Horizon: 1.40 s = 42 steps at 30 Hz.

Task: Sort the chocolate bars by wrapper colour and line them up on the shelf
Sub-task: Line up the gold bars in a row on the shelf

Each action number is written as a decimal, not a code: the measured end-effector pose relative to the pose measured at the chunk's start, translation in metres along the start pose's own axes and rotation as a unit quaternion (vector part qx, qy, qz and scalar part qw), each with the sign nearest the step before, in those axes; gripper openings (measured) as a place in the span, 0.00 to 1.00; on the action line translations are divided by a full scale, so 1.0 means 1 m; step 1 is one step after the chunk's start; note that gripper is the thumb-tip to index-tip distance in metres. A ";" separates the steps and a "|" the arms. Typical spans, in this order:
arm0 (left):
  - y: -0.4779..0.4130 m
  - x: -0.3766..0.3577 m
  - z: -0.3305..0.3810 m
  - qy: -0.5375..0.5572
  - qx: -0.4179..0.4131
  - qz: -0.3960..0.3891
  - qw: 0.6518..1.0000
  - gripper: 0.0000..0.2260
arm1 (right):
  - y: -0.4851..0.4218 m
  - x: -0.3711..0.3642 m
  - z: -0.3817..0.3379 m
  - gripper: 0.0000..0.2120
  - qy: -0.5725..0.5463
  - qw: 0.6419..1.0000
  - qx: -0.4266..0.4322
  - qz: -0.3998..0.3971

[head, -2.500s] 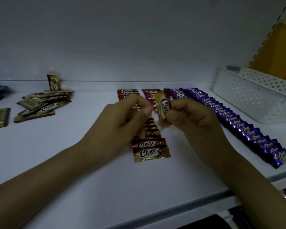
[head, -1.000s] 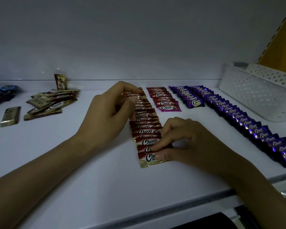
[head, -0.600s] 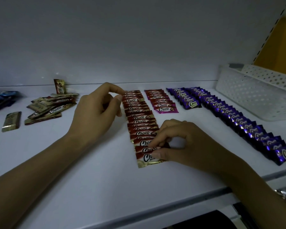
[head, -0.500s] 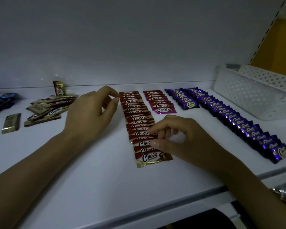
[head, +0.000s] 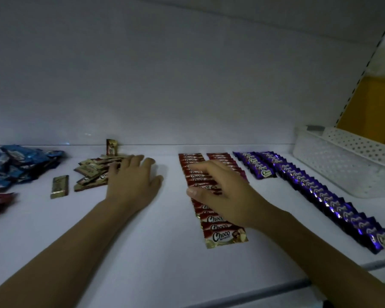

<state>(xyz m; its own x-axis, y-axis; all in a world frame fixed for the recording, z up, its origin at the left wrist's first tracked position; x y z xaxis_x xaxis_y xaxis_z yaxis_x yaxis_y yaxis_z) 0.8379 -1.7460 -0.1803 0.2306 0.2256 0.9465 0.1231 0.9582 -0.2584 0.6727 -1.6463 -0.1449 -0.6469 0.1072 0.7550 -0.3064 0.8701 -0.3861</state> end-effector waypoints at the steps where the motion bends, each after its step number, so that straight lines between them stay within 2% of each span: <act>1: 0.001 0.001 0.001 -0.002 -0.004 -0.003 1.000 0.24 | -0.009 -0.006 -0.006 0.24 0.012 1.000 0.009 -0.014; 7: 0.000 0.026 -0.040 -0.066 0.009 -0.028 0.997 0.30 | -0.076 -0.044 -0.024 0.20 0.042 0.997 0.021 -0.060; 10: 0.010 0.031 -0.083 -0.076 0.084 -0.032 0.993 0.35 | -0.103 -0.074 -0.017 0.19 0.066 0.994 0.003 -0.082; 13: 0.021 0.024 -0.107 -0.021 0.155 -0.062 0.986 0.39 | -0.126 -0.103 -0.015 0.19 0.112 0.987 -0.006 -0.113; 17: 0.018 0.023 -0.106 0.086 0.120 -0.010 0.989 0.37 | -0.162 -0.119 -0.024 0.19 0.136 0.987 0.007 -0.088; 20: 0.015 0.024 -0.107 0.131 0.096 0.010 0.987 0.36 | -0.184 -0.125 -0.026 0.21 0.112 0.992 0.003 -0.065; 25: 0.010 0.024 -0.110 0.141 0.074 0.033 0.987 0.35 | -0.197 -0.138 -0.033 0.22 0.074 0.994 0.056 -0.057; 29: 0.008 0.020 -0.111 0.115 0.072 0.036 0.990 0.35 | -0.194 -0.139 -0.034 0.17 0.126 0.985 0.097 -0.060; 32: 0.009 0.020 -0.111 0.119 0.073 0.035 0.990 0.36 | -0.191 -0.137 -0.042 0.14 0.202 0.962 0.165 -0.080; 34: 0.008 0.018 -0.113 0.113 0.082 0.026 0.990 0.39 | -0.187 -0.133 -0.044 0.11 0.123 0.972 0.176 -0.099; 37: 0.007 0.016 -0.117 0.099 0.100 0.012 0.990 0.43 | -0.190 -0.117 -0.036 0.08 -0.049 0.992 0.104 -0.060; 39: 0.007 0.013 -0.116 0.100 0.102 0.006 0.990 0.44 | -0.194 -0.111 -0.028 0.09 -0.064 0.995 0.065 -0.029; 42: 0.008 0.012 -0.116 0.108 0.101 -0.001 0.989 0.44 | -0.193 -0.125 -0.021 0.12 -0.065 0.994 0.004 -0.092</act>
<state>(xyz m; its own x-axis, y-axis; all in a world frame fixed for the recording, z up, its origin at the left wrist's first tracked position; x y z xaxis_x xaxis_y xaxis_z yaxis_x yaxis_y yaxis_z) 0.9537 -1.7556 -0.1932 0.4340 0.2010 0.8782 -0.0664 0.9793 -0.1913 0.8276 -1.8178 -0.1539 -0.6636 -0.1162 0.7390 -0.4323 0.8658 -0.2521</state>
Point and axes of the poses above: each hand's wrist, its own y-axis away from the middle knuckle, its own x-axis out of the back of the hand, z = x × y, the point moved 6 cm from there along -y, towards the middle knuckle, and after that the axes turned 8 degrees about x, right-handed, at the moved point
